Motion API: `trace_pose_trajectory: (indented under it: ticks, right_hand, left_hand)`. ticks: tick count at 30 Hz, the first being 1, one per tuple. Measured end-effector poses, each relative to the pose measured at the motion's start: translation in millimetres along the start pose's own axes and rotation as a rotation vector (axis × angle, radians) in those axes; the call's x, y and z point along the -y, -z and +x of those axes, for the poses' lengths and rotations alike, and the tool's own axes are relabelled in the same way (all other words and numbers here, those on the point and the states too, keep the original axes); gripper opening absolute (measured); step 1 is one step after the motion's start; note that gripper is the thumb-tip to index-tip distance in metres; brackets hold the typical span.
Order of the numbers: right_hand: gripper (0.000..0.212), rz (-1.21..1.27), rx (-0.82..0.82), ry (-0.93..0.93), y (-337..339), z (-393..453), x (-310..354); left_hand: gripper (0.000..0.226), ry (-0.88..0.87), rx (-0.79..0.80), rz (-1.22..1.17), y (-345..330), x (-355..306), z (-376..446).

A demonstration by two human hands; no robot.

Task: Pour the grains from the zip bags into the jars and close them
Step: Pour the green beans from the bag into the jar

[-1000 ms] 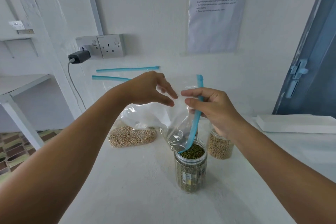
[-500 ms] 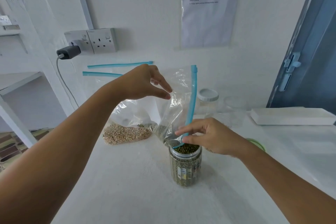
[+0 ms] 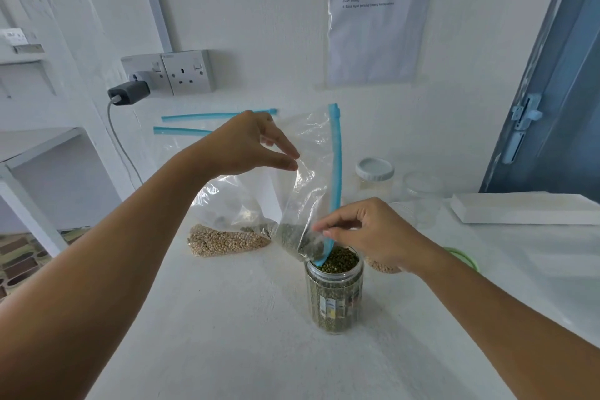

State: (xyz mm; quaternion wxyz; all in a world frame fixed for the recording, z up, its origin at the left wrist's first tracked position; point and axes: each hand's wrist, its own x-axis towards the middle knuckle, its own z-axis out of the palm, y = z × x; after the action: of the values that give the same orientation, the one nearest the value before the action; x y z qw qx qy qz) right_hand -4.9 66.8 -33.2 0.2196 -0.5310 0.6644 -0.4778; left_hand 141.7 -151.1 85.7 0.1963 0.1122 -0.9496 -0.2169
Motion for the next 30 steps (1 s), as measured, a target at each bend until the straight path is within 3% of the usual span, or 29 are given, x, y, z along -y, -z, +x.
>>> trace_pose_trajectory:
  ticks: [9,30]
  right_hand:
    - [0.022,0.056,-0.064,0.002,-2,3,0]
    - [0.027,-0.022,-0.026,-0.011,-3,9,3]
  left_hand:
    - [0.027,0.055,-0.013,-0.003,-2,8,-2]
    - [0.021,0.136,-0.029,-0.066,-11,32,-18]
